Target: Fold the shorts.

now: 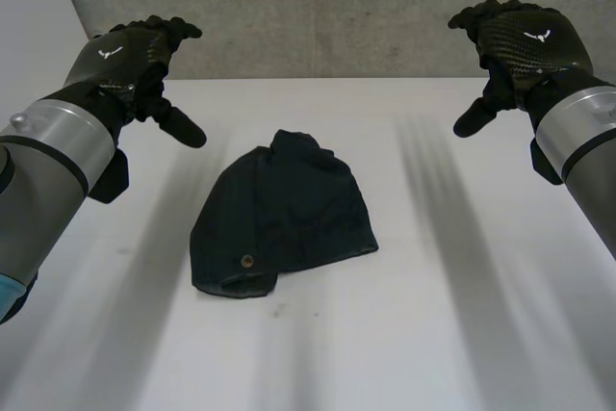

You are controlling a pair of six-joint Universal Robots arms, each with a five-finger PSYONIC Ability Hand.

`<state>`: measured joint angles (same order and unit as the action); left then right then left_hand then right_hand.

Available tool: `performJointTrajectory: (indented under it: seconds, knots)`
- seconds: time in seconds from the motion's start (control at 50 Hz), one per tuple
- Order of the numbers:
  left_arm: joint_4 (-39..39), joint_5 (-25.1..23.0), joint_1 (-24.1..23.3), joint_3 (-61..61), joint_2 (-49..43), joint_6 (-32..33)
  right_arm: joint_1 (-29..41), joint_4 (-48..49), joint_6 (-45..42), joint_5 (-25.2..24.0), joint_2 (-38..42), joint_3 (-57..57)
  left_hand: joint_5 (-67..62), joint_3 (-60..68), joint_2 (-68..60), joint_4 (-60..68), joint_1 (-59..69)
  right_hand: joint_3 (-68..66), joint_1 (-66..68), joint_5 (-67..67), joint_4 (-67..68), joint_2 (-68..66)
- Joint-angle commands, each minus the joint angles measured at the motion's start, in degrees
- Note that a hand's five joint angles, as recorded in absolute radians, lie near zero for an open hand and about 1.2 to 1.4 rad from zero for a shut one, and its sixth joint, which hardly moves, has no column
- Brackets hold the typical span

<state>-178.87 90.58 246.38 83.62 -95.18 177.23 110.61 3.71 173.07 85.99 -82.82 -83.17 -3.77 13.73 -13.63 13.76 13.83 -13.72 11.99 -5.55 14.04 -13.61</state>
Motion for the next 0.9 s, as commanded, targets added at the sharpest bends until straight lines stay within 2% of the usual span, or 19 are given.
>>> performJointTrajectory:
  seconds: [0.02,0.3,0.42,0.54,0.76,0.82,0.9]
  knots:
    - [-0.69,-0.05,-0.02,0.58,0.08,0.31,0.22,0.34,-0.19,-0.21,0.12,-0.15,2.72,-2.68,2.58,-2.71,-2.78,3.72,-1.99,5.55,-4.04,3.61]
    - [-0.42,0.04,-0.02,0.58,-1.67,2.06,-0.05,0.16,-0.54,-1.26,0.55,0.2,-0.13,0.17,-0.27,0.15,0.08,3.72,-1.99,5.55,-4.04,3.61]
    - [-0.07,0.48,0.06,2.69,-6.25,9.61,-0.31,-0.54,-4.75,-5.57,0.99,-1.63,-6.2,6.23,-6.33,6.21,6.14,3.72,-1.99,5.55,-4.04,3.61]
    - [-1.56,0.04,0.5,8.3,-8.78,15.24,-0.4,0.33,-8.27,-9.44,1.87,-8.22,-10.57,10.61,-10.71,10.58,10.51,3.72,-1.99,5.55,-4.04,3.61]
    - [-5.87,-1.19,0.59,12.09,-17.75,24.99,-0.4,2.79,-10.12,-10.06,6.09,-14.38,-10.74,10.78,-10.88,10.75,10.68,3.72,-1.99,5.55,-4.04,3.61]
    - [-6.4,-2.24,0.42,11.92,-19.34,25.53,-0.49,4.29,-10.12,-10.06,6.18,-15.53,-15.6,15.64,-15.74,15.61,15.54,3.72,-1.99,5.55,-4.04,3.61]
    - [-6.84,-2.95,0.06,10.87,-21.19,25.62,-0.49,6.13,-10.12,-9.62,6.62,-16.49,-38.77,38.81,-38.91,38.79,38.72,3.72,-1.99,5.55,-4.04,3.61]
